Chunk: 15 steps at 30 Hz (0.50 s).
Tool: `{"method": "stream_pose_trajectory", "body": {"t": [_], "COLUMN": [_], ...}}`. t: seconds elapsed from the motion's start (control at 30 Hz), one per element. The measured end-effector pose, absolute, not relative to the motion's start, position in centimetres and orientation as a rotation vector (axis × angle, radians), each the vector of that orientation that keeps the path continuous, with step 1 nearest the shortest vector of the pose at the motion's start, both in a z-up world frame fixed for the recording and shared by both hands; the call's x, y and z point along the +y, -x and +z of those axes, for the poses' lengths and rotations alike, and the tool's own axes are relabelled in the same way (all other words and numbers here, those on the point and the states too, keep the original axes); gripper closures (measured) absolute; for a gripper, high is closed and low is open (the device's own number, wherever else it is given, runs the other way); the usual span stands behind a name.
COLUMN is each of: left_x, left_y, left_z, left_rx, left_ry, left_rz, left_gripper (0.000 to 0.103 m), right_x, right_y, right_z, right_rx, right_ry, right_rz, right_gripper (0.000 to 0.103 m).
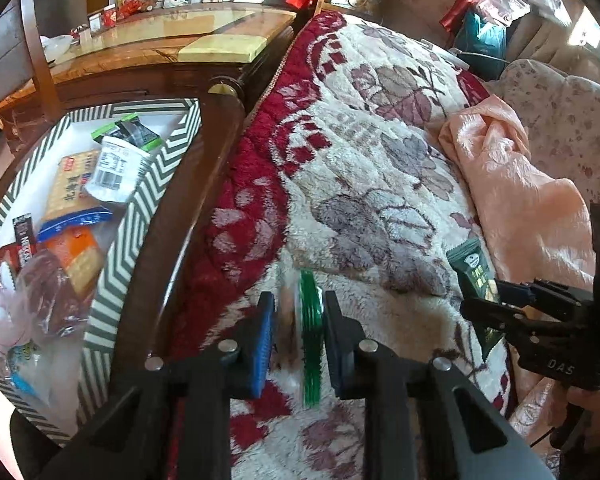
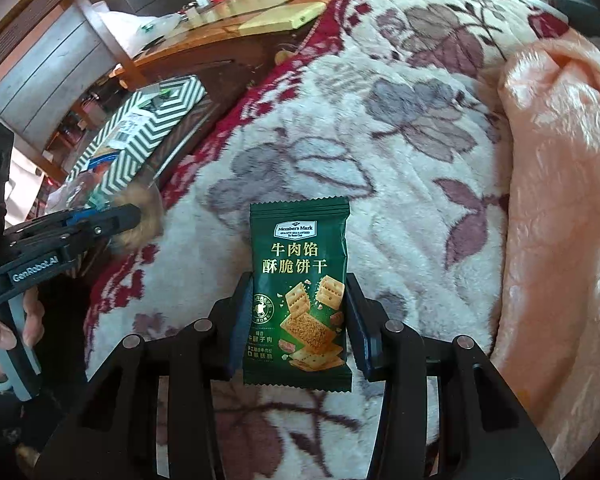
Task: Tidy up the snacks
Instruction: 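Carry the cracker packet and cookie packet over the white tray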
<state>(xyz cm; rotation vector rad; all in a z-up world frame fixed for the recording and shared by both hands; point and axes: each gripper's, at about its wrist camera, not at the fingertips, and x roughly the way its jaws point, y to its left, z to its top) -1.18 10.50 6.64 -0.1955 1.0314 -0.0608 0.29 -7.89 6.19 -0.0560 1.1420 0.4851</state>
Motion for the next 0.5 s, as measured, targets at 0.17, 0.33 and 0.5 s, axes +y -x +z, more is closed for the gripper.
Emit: {"method": "stream_pose_trajectory", "body": {"t": [0.17, 0.33, 0.5], "left_x": [10.9, 12.0, 12.6], "left_y": [2.0, 2.2, 2.7], "left_z": [6.8, 5.9, 6.1], "left_rx": [1.021, 1.053, 1.05], "left_ry": [0.201, 0.266, 0.299], "left_rz": [-0.068, -0.084, -0.094], "left_gripper": [0.077, 0.078, 0.078], "right_x": [-6.6, -5.9, -5.9], "right_y": [0.0, 0.3, 0.4], "right_z": [6.7, 6.7, 6.7], "right_rx": [1.138, 1.144, 1.146], "right_ry": [0.076, 0.091, 0.09], "right_rz": [0.503, 0.509, 0.509], "right_gripper": [0.061, 0.061, 0.061]}}
